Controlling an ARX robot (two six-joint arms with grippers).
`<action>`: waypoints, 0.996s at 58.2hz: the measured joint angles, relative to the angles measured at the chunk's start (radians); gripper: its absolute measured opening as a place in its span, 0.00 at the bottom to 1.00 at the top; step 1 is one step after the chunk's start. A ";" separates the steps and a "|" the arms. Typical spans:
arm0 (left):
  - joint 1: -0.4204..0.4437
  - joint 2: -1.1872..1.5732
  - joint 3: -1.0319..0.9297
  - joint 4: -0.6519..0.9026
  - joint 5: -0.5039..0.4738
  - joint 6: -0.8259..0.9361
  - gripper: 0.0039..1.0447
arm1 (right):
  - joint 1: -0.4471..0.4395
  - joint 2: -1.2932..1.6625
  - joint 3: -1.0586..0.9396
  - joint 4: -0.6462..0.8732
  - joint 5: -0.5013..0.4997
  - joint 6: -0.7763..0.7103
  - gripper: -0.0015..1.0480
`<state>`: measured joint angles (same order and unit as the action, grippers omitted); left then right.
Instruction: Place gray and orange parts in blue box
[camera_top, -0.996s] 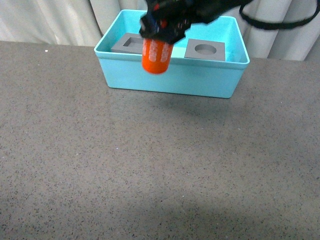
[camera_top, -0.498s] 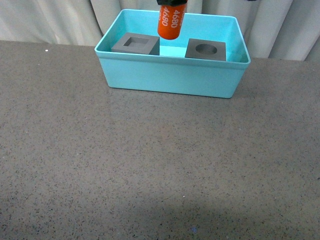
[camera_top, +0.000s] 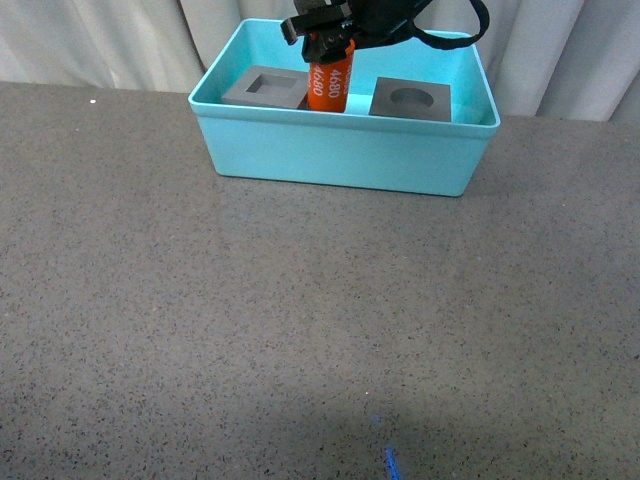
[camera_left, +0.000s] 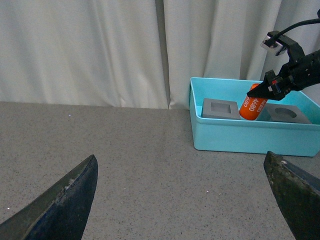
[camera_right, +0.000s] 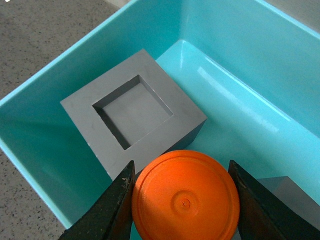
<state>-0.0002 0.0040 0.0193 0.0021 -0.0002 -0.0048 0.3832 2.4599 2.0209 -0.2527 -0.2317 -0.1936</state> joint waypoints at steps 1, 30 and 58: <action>0.000 0.000 0.000 0.000 0.000 0.000 0.94 | 0.000 0.004 0.005 -0.003 0.001 0.000 0.43; 0.000 0.000 0.000 0.000 0.000 0.000 0.94 | 0.006 0.142 0.191 -0.166 0.032 0.011 0.43; 0.000 0.000 0.000 0.000 0.000 0.000 0.94 | 0.006 0.183 0.255 -0.226 0.019 0.012 0.53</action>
<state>-0.0002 0.0040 0.0193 0.0021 -0.0002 -0.0044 0.3889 2.6427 2.2757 -0.4786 -0.2123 -0.1818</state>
